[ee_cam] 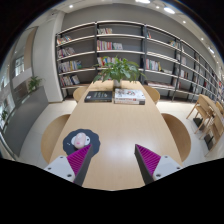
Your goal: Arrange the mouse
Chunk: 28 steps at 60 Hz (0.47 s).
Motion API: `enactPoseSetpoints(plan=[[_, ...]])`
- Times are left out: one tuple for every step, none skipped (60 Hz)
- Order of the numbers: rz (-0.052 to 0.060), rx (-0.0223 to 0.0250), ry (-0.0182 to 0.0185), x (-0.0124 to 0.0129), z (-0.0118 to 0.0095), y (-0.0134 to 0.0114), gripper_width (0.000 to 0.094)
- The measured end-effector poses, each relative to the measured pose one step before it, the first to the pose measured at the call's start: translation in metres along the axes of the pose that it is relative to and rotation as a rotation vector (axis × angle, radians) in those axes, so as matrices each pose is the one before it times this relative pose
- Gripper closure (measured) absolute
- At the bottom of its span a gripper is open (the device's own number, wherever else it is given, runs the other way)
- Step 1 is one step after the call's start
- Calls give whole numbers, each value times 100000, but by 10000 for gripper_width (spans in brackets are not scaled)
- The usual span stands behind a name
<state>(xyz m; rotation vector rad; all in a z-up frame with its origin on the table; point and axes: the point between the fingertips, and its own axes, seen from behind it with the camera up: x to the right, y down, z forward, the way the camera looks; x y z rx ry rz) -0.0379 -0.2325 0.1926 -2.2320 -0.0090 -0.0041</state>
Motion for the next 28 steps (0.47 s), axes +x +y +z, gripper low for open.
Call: enactPoseSetpoints(plan=[[-112, -9, 105, 321, -136, 183, 89], [-151, -39, 97, 279, -192, 222, 87], [-171, -45, 100, 270, -161, 239, 88], [-109, -1, 57, 134, -132, 273, 89], [-78, -141, 27, 179, -363, 241, 89], [-93, -114, 50, 200, -186, 183, 91], [-59, -157, 86, 101, -157, 167, 91], [46, -214, -6, 111, -145, 208, 92], [125, -258, -119, 129, -101, 187, 92], [168, -227, -131, 145, 78, 153, 90], [241, -245, -194, 111, -108, 191, 90], [274, -147, -253, 235, -28, 162, 90], [270, -31, -158, 52, -290, 277, 88], [283, 22, -143, 38, -95, 109, 88], [274, 41, -158, 36, -35, 82, 89], [236, -38, -116, 68, -49, 79, 87], [154, -37, -79, 94, -74, 82, 87], [162, -10, -87, 107, -48, 38, 89], [198, 4, -45, 87, -67, 84, 89], [166, 148, -7, -20, 60, 10, 87], [174, 15, -131, 213, -30, 3, 90], [144, 71, -60, 64, -34, 20, 90], [85, 54, -12, 73, -24, 48, 89], [27, -13, 75, 80, 1, 54, 88], [96, -48, 84, 59, 7, 65, 88], [45, -55, 114, 51, 8, 71, 90], [44, -69, 70, 77, 10, 50, 89], [64, -107, -2, 39, 12, 65, 88]])
